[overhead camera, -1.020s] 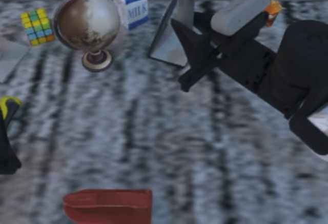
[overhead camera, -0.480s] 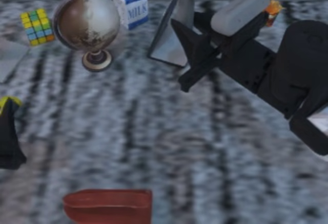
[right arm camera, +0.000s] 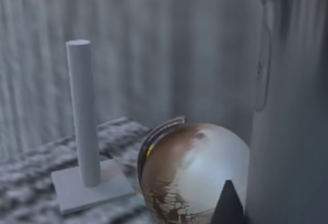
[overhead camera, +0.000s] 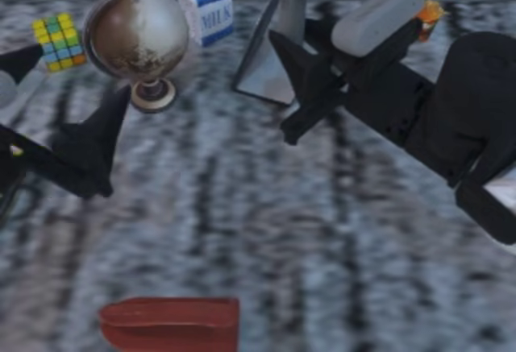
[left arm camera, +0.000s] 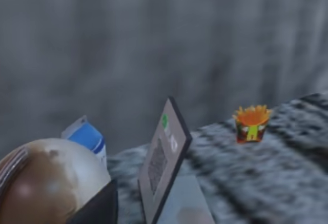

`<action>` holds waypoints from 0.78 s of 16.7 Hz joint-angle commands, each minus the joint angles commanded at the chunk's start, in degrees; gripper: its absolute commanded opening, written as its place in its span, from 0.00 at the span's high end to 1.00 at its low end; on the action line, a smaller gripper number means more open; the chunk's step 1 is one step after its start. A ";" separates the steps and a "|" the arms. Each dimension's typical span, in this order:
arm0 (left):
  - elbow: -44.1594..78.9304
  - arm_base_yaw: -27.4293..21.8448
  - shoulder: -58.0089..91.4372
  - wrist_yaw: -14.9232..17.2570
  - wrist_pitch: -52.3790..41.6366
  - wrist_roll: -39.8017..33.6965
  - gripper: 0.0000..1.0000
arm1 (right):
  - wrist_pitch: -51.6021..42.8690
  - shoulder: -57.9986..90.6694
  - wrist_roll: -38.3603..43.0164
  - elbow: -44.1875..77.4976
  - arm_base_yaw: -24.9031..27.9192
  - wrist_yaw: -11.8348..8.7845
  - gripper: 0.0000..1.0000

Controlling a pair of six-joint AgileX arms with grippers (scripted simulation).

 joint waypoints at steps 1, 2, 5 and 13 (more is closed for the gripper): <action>2.33 -1.44 4.27 1.94 1.55 0.03 0.00 | 0.00 0.00 0.00 0.00 0.00 0.00 1.00; 4.57 -2.81 8.19 3.78 3.05 0.05 0.00 | 0.00 0.00 0.00 0.00 0.00 0.00 1.00; 10.52 -6.33 18.14 8.52 7.09 0.18 0.00 | 0.00 0.00 0.00 0.00 0.00 0.00 1.00; 15.77 -9.25 26.20 12.46 10.74 0.44 0.00 | 0.00 0.00 0.00 0.00 0.00 0.00 1.00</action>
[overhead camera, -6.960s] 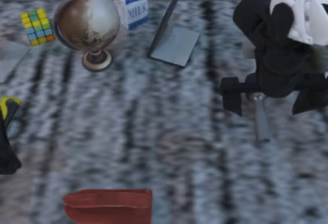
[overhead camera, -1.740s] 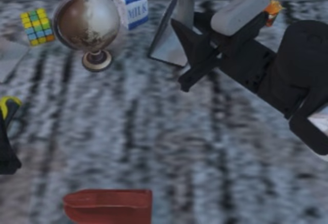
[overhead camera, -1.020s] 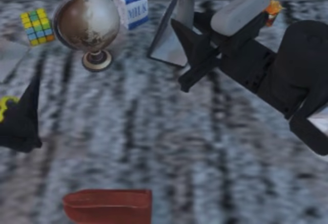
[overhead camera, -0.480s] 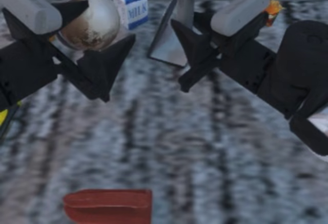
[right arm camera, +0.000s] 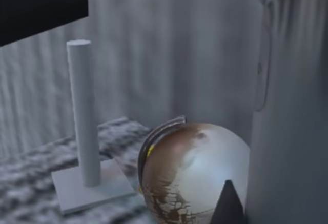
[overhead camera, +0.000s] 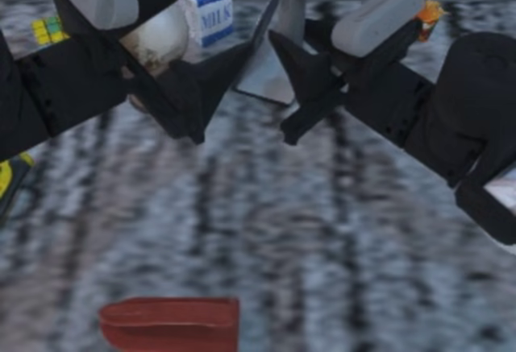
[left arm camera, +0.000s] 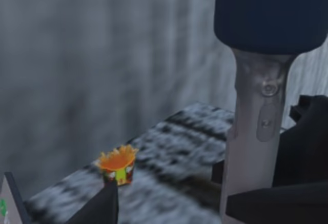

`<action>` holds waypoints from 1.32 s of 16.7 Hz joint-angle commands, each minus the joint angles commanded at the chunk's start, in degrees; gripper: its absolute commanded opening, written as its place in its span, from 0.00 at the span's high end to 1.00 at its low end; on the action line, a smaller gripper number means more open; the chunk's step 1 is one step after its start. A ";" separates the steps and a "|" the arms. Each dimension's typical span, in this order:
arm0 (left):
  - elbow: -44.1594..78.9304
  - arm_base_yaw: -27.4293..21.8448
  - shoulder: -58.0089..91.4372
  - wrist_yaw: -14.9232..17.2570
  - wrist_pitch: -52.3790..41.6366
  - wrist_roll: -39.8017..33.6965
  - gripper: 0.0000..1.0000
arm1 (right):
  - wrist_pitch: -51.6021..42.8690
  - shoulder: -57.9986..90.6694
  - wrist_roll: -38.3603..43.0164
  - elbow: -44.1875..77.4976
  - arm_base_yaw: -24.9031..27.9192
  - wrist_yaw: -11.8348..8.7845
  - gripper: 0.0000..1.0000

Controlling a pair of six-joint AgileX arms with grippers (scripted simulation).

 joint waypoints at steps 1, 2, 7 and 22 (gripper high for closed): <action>-0.24 0.28 -0.22 -0.11 -0.13 -0.01 0.00 | 0.00 0.00 0.00 0.00 0.00 0.00 1.00; -0.08 0.16 -0.04 -0.17 -0.06 -0.02 0.00 | 0.00 0.00 0.00 0.00 0.00 0.00 1.00; 7.19 -3.92 9.50 -3.77 2.56 -0.10 0.00 | 0.00 0.00 0.00 0.00 0.00 0.00 1.00; 16.24 -9.25 21.60 -8.91 5.60 -0.24 0.38 | 0.00 0.00 0.00 0.00 0.00 0.00 1.00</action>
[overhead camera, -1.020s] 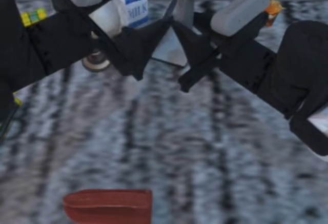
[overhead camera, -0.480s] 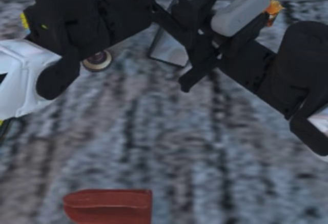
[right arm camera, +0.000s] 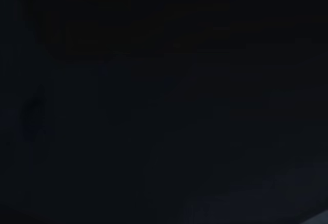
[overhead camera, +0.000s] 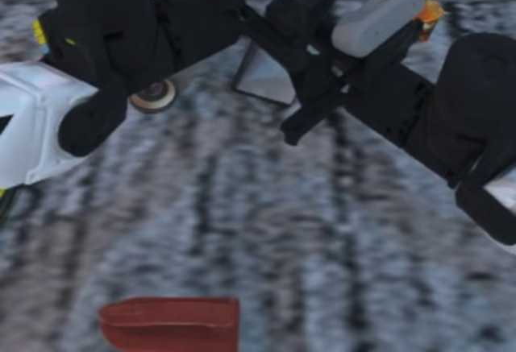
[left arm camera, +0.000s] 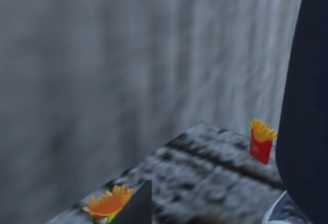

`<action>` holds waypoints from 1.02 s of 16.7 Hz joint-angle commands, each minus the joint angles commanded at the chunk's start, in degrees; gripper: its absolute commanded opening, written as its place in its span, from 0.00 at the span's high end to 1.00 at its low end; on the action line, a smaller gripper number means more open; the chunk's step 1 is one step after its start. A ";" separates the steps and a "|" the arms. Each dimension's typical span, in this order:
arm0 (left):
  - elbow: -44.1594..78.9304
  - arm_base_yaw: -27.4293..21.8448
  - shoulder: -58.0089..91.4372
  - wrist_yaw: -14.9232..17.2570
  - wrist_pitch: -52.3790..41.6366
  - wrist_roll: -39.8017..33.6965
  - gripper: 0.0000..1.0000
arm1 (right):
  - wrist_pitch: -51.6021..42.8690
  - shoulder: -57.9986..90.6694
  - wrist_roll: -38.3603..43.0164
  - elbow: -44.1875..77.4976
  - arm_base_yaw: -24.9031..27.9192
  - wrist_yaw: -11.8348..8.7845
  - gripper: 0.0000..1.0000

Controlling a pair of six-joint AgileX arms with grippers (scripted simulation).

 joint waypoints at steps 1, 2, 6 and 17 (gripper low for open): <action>0.00 0.00 0.00 0.00 0.00 0.00 0.45 | 0.00 0.00 0.00 0.00 0.00 0.00 1.00; 0.00 0.00 0.00 0.00 0.00 0.00 0.53 | 0.00 0.00 0.00 0.00 0.00 0.00 1.00; 0.00 0.00 0.00 0.00 0.00 0.00 0.83 | 0.00 0.00 0.00 0.00 0.00 0.00 1.00; 0.00 0.00 0.00 0.00 0.00 0.00 1.00 | 0.00 0.00 0.00 0.00 0.00 0.00 1.00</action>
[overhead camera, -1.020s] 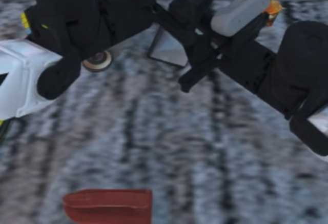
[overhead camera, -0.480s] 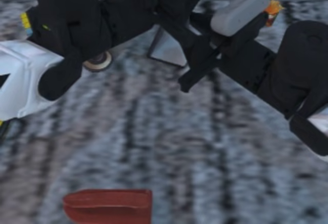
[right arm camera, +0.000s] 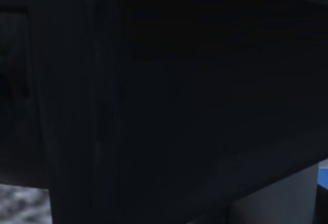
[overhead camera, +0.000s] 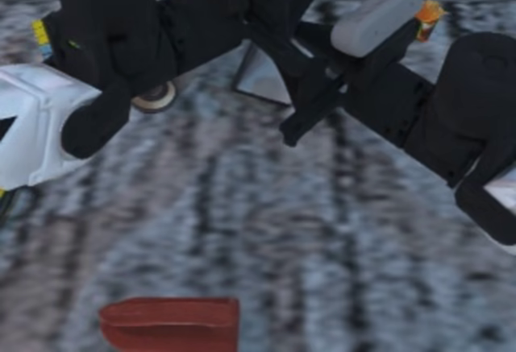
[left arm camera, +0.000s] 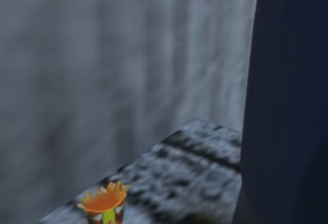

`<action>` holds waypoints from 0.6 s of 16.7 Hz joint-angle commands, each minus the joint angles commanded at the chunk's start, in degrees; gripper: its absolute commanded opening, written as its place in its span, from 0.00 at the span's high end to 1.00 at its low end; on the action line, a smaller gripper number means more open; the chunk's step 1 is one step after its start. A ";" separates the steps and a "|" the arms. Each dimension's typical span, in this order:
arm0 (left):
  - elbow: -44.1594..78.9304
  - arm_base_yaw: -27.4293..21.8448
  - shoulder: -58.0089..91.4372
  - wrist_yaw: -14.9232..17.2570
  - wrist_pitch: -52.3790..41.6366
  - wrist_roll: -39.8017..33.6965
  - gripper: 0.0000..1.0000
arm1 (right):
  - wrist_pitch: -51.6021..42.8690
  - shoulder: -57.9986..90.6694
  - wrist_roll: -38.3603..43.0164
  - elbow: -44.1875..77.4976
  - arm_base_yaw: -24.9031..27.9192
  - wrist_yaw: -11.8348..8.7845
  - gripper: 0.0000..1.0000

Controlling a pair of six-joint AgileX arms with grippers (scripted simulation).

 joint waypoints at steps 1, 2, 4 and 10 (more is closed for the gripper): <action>0.00 0.00 0.00 0.00 0.00 0.00 1.00 | 0.00 0.00 0.00 0.00 0.00 0.00 0.92; 0.00 0.00 0.00 0.00 0.00 0.00 1.00 | 0.00 0.00 0.00 0.00 0.00 0.00 0.85; 0.00 0.00 0.00 0.00 0.00 0.00 1.00 | 0.00 0.00 0.00 0.00 0.00 0.00 0.70; 0.00 0.00 0.00 0.00 0.00 0.00 1.00 | 0.00 0.00 0.00 0.00 0.00 0.00 0.25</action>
